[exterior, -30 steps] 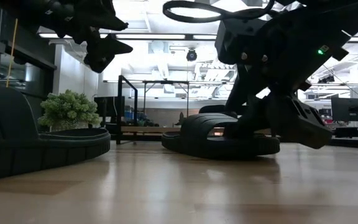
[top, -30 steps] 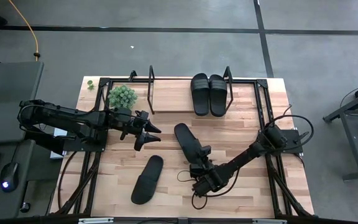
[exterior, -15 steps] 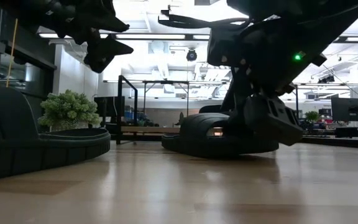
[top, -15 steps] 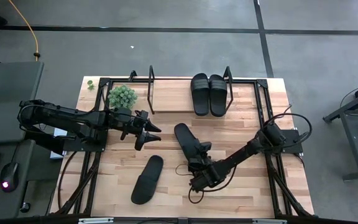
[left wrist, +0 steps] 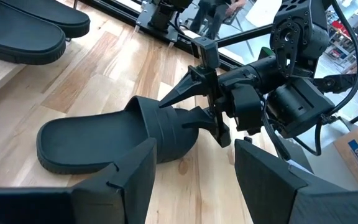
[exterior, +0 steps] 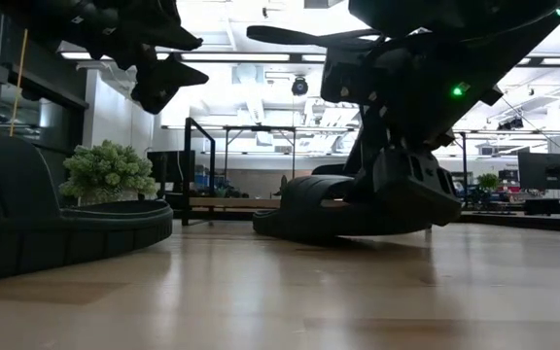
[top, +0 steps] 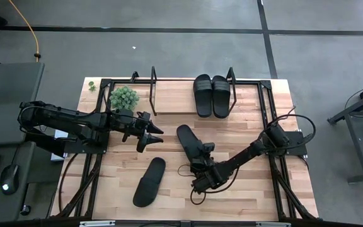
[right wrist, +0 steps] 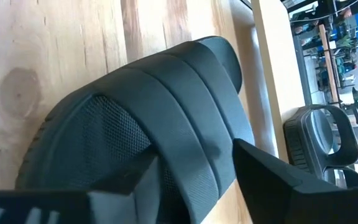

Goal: Pick and place slides into the shelf
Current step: Put the black slide on the shelf

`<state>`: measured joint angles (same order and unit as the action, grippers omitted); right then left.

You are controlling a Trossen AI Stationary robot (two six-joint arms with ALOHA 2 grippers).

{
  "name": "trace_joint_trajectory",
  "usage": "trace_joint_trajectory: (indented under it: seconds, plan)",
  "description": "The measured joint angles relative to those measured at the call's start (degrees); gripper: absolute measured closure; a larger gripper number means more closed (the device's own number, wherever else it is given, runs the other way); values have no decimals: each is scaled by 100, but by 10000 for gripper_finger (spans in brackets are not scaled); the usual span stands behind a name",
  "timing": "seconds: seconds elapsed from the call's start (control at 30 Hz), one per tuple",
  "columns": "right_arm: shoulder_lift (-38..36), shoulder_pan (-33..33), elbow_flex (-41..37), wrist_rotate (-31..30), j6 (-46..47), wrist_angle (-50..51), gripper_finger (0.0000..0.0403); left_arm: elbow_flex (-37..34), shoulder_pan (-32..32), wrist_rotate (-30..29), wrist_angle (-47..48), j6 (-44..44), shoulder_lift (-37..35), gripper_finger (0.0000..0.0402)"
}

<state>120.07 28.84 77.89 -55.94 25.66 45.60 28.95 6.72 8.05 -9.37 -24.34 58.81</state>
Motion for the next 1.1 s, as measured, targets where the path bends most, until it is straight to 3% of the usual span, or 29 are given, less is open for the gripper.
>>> trace_joint_trajectory:
  seconds: [0.43, 1.1]
  plan:
    - [0, 2, 0, 64, 41, 2, 394, 0, 0, 0, 0, 0, 0, 202]
    - [-2, -2, 186, 148, 147, 459, 402, 0, 0, -17, 2, 50, -4, 202]
